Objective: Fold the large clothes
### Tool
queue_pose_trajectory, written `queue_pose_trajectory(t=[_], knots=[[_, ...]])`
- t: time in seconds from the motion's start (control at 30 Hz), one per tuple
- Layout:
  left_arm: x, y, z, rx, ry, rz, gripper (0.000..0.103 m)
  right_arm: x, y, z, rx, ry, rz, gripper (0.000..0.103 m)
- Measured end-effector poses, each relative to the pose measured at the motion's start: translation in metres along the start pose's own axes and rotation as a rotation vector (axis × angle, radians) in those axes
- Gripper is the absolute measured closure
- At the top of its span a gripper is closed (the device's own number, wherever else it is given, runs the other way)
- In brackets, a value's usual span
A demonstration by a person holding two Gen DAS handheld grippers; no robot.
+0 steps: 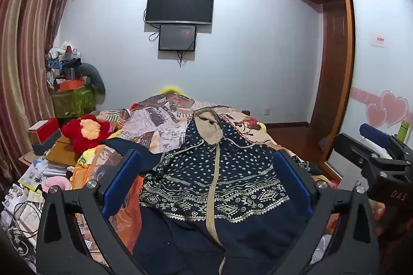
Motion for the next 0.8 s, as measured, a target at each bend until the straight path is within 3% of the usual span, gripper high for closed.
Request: queue_pose_trajectory(t=[0.8], knots=[[0.0, 0.001, -0.009, -0.017, -0.009, 0.01, 0.0, 0.0, 0.002, 0.0, 0.0, 0.005, 0.003, 0.0]])
Point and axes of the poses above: each gripper's, at about its wrist camera, not at the fingertips, and y roughly the way its jaws point, z to its right, x to its underside, the point moved 8 cm from there along y, roughly the way its jaws point, and after that the axes turned 1 degree about x, right-handed, at the moved point
